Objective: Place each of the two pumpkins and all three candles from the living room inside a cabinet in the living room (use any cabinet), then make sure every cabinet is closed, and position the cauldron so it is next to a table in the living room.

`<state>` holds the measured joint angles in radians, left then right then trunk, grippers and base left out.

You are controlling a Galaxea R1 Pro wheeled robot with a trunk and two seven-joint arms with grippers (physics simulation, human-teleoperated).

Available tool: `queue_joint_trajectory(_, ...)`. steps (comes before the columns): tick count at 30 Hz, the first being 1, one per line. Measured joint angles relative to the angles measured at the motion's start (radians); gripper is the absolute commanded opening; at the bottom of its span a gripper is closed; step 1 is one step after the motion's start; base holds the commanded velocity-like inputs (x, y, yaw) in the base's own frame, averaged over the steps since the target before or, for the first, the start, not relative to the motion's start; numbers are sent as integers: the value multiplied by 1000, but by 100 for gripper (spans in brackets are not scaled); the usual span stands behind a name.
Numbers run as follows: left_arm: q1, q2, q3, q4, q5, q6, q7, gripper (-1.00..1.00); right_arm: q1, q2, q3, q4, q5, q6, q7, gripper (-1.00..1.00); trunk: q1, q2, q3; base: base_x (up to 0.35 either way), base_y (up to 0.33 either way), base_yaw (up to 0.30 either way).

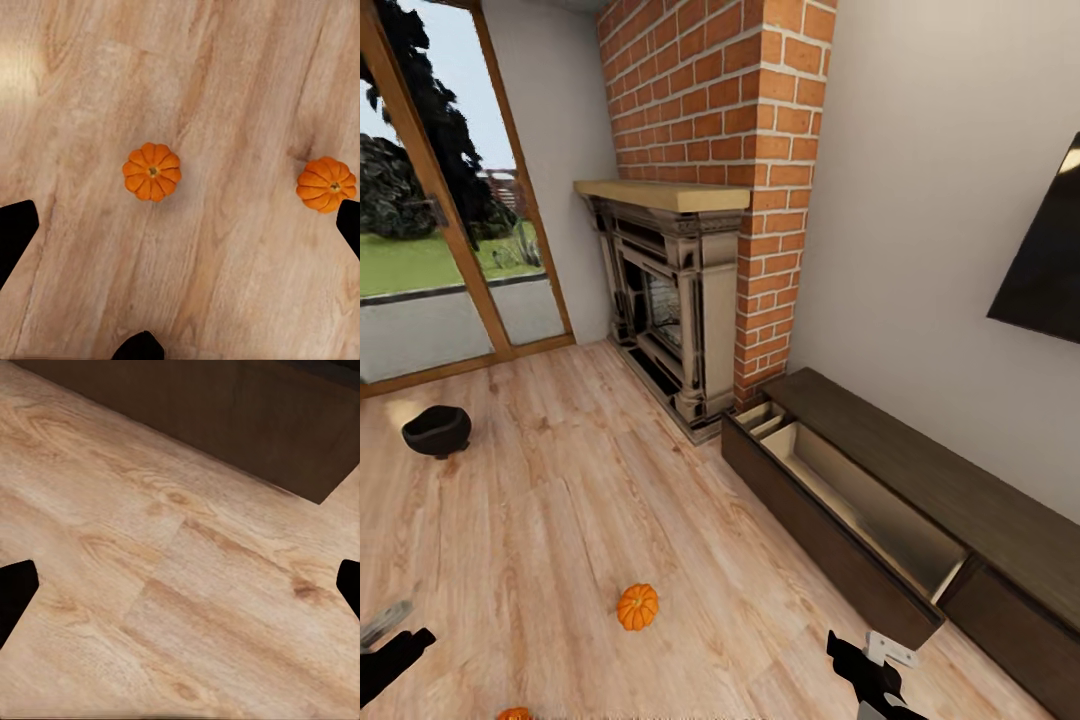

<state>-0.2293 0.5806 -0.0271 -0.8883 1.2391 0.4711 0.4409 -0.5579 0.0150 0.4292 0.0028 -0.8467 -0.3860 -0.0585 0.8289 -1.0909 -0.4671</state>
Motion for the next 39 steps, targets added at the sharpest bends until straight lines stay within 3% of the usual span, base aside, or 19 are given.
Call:
queue_joint_trajectory(19, 0, 0, 2, 1, -1, 0, 0, 100, 0, 8, 1, 0, 1, 0, 0, 100, 0, 0, 22, -21, 7, 228)
queue_joint_trajectory(39, 0, 0, 2, 1, -8, -1, 1, 100, 0, 21, 34, 0, 0, 0, -2, 100, 0, 0, 45, 129, 31, 228)
